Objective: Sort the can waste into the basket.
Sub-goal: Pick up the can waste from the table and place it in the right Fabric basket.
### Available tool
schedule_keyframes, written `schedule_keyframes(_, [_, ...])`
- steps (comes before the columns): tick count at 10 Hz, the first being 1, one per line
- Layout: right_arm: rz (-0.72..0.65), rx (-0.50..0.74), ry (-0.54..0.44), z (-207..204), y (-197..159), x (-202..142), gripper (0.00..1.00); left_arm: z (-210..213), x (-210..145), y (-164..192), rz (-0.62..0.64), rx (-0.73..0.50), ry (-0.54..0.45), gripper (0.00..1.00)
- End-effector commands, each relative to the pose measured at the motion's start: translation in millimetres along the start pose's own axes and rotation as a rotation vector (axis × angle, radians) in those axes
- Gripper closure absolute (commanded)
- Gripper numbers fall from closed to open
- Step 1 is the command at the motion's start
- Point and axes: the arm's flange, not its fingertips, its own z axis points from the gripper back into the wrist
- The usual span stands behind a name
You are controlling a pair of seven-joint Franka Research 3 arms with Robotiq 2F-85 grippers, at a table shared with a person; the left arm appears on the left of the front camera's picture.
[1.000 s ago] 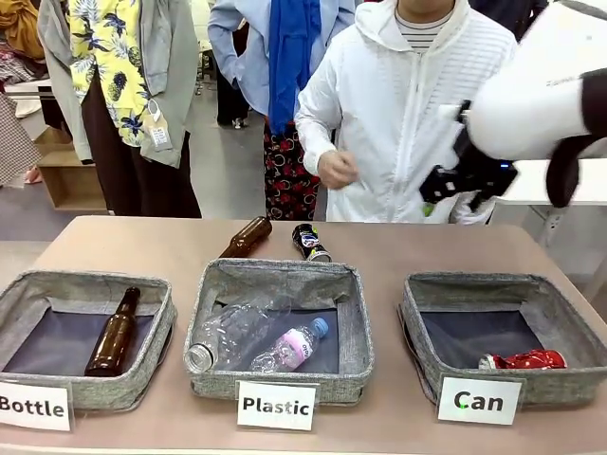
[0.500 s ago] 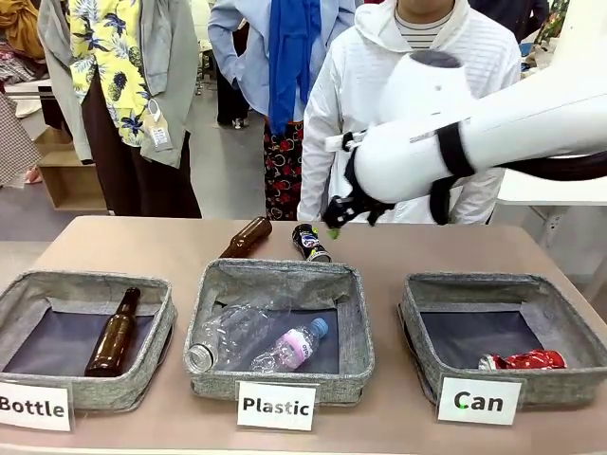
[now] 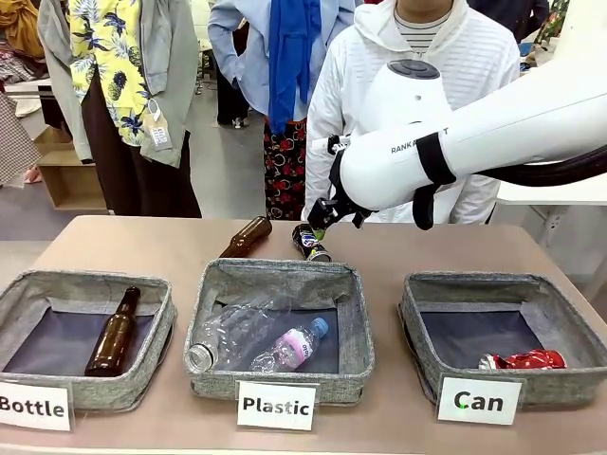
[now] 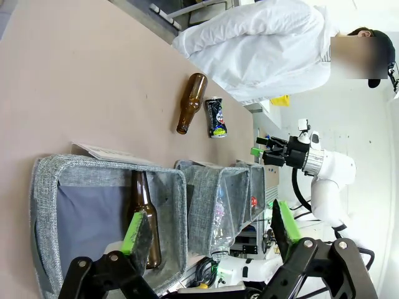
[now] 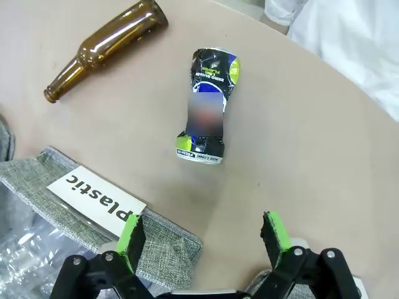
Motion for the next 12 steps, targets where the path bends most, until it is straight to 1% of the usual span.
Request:
schedule_keyframes(1, [-0.01,0.02,-0.05,-2,2,4,0.0,2,-2,-2,-0.001,0.005,0.004,0.0])
schedule_keyframes(2, [0.004,0.07,-0.052,-10,5,15,0.0,2,-2,-2,-0.001,0.005,0.004,0.0])
schedule_keyframes(3, [0.011,0.086,-0.043,-17,9,23,0.0,2,-2,-2,-0.001,0.005,0.004,0.0])
schedule_keyframes(4, [-0.011,0.067,-0.039,-24,10,32,0.0,2,-2,-2,-0.001,0.005,0.004,0.0])
schedule_keyframes(7, [-0.016,0.082,-0.015,-53,6,44,0.0,2,-2,-2,-0.001,0.005,0.004,0.0])
schedule_keyframes(9, [-0.036,0.107,0.008,-69,-2,48,0.0,2,-2,-2,-0.001,0.005,0.004,0.0])
schedule_keyframes(10, [-0.018,0.096,0.012,-77,-3,50,0.0,2,-2,-2,-0.001,0.005,0.004,0.0])
schedule_keyframes(11, [-0.023,0.092,0.039,-85,-4,52,0.0,2,-2,-2,-0.001,0.005,0.004,0.0])
schedule_keyframes(12, [-0.059,0.122,0.018,-63,-19,38,0.0,2,-2,-2,-0.001,0.005,0.004,0.0])
